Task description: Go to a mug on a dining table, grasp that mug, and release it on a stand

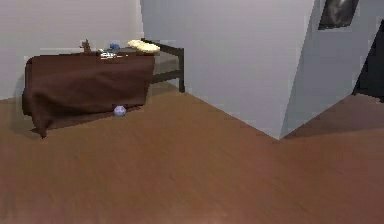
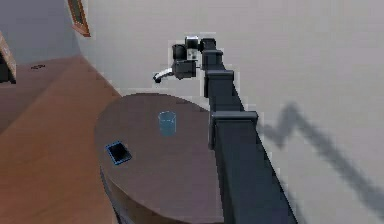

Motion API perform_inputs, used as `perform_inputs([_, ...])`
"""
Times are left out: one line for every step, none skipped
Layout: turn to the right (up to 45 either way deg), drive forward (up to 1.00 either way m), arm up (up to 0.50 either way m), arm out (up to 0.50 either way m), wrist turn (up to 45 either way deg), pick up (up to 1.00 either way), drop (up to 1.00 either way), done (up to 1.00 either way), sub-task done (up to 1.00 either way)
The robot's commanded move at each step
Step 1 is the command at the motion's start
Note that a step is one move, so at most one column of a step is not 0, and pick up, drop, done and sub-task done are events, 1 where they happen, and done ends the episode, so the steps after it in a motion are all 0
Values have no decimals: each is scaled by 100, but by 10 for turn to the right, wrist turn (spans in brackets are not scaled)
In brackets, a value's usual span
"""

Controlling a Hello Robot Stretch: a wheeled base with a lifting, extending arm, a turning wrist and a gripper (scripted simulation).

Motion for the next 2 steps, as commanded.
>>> perform_inputs([0,0,0,-10,0,0,0,0,0])
perform_inputs([0,0,0,0,0,0,0,100,0])
